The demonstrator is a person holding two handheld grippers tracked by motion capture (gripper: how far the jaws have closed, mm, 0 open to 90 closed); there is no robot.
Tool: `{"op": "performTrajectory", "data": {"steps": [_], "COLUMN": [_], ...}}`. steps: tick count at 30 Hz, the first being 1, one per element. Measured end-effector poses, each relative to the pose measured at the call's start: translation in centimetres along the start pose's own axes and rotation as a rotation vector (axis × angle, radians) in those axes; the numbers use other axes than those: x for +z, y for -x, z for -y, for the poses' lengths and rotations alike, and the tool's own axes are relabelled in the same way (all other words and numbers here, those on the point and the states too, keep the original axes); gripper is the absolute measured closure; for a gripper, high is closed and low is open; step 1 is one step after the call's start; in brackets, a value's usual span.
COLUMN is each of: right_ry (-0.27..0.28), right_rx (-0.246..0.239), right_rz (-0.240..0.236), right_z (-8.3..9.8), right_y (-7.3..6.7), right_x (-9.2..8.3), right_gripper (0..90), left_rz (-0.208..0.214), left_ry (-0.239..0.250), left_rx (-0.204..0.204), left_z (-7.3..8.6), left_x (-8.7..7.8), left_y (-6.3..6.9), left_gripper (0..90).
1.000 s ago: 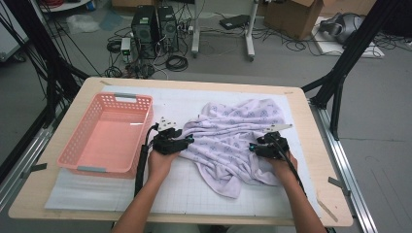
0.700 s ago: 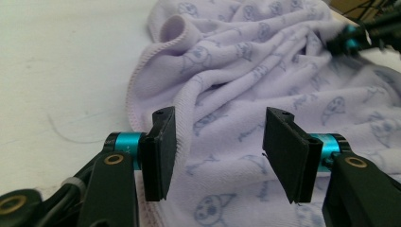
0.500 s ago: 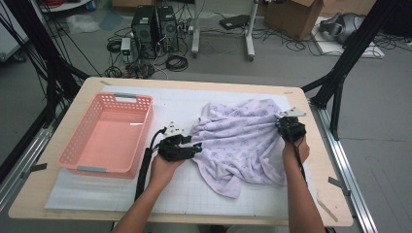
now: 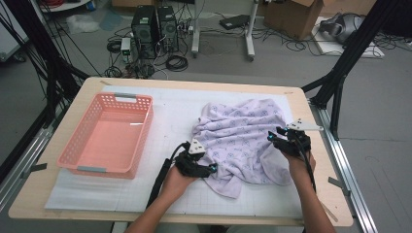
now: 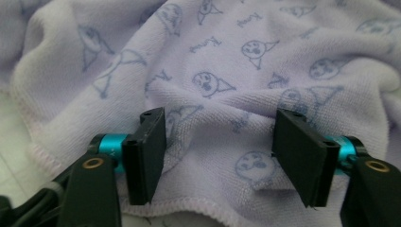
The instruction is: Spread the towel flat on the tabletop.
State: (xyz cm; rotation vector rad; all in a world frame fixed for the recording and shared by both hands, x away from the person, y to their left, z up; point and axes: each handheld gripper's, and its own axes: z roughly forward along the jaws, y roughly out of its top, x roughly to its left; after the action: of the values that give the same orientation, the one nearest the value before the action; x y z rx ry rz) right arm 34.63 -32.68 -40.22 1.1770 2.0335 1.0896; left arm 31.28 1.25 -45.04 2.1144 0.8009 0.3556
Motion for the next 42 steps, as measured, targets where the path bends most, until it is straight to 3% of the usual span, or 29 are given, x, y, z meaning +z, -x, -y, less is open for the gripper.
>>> {"op": "performTrajectory", "data": {"steps": [1,2,3,4,5,10,11,13,15,17,20,22,25,27,29,31,33,35,38,39,42], "right_ry": [0.006,0.005,0.003,-0.004,-0.010,-0.056,-0.074,-0.108,-0.137,-0.168,-0.185,-0.169,-0.115,-0.100,-0.109,-0.125,-0.144,-0.151,-0.130,-0.124,-0.138], "right_rx": [-0.017,-0.040,-0.055,-0.075,-0.082,-0.122,-0.140,-0.180,-0.229,-0.244,-0.255,-0.236,-0.128,-0.091,-0.104,-0.181,-0.156,-0.089,-0.107,-0.111,-0.066], "right_rz": [-0.016,-0.026,-0.036,-0.053,-0.066,-0.224,-0.265,-0.300,-0.294,-0.290,-0.296,-0.283,-0.229,-0.180,-0.106,0.048,0.088,0.088,0.155,0.205,0.265], "right_z": [0.1,0.3,0.5,0.7,0.9,1.7,1.6,1.5,1.5,1.4,1.0,0.6,-0.1,-0.5,-0.9,-1.0,-0.7,-0.3,-0.4,-0.5,-0.2], "right_y": [-0.4,-0.9,-1.2,-1.7,-2.0,-4.0,-4.6,-5.6,-6.3,-6.9,-6.9,-6.4,-4.7,-3.7,-3.2,-3.0,-2.1,-0.9,-0.5,-0.2,1.3], "right_x": [-0.4,-0.8,-0.9,-1.2,-1.2,-0.7,-0.2,0.6,1.4,2.4,3.5,3.8,4.1,4.5,5.1,5.7,6.2,6.4,5.6,5.0,3.8], "right_gripper": [57.8,57.8,57.8,57.8,57.8,57.5,57.2,56.9,57.1,60.5,79.9,81.8,81.5,80.9,81.7,82.1,82.0,81.5,79.3,79.1,74.0], "left_rz": [-0.016,-0.006,-0.007,-0.009,-0.009,-0.091,-0.104,-0.139,-0.171,-0.199,-0.197,-0.205,-0.205,-0.203,-0.212,-0.214,-0.210,-0.190,-0.174,-0.164,-0.127], "left_ry": [0.001,0.009,0.013,0.013,0.015,0.038,0.045,0.069,0.087,0.112,0.092,0.088,0.101,0.108,0.110,0.105,0.110,0.117,0.111,0.110,0.111], "left_rx": [0.030,0.033,0.048,0.039,0.012,-0.067,-0.081,-0.122,-0.152,-0.193,-0.207,-0.194,-0.205,-0.199,-0.195,-0.209,-0.210,-0.217,-0.203,-0.197,-0.165], "left_z": [0.0,0.0,0.0,-0.1,-0.1,0.3,0.4,0.5,0.5,0.8,0.8,0.8,0.8,0.8,0.7,0.7,0.7,0.7,0.8,0.8,0.7], "left_x": [0.0,-0.1,-0.1,-0.1,-0.2,-1.3,-1.5,-2.2,-2.6,-2.9,-2.5,-2.4,-2.2,-2.0,-1.7,-1.4,-1.5,-1.8,-2.3,-2.5,-3.2], "left_y": [0.3,0.3,0.3,0.2,-0.2,-2.9,-3.4,-4.7,-5.7,-6.7,-7.1,-7.0,-7.0,-7.0,-6.8,-6.8,-6.8,-6.9,-6.9,-6.8,-6.3], "left_gripper": [40.9,51.0,68.1,76.2,78.3,80.3,80.6,81.0,81.0,81.0,80.8,80.0,78.3,78.3,78.5,78.0,72.1,61.3,51.4,50.2,51.6]}}
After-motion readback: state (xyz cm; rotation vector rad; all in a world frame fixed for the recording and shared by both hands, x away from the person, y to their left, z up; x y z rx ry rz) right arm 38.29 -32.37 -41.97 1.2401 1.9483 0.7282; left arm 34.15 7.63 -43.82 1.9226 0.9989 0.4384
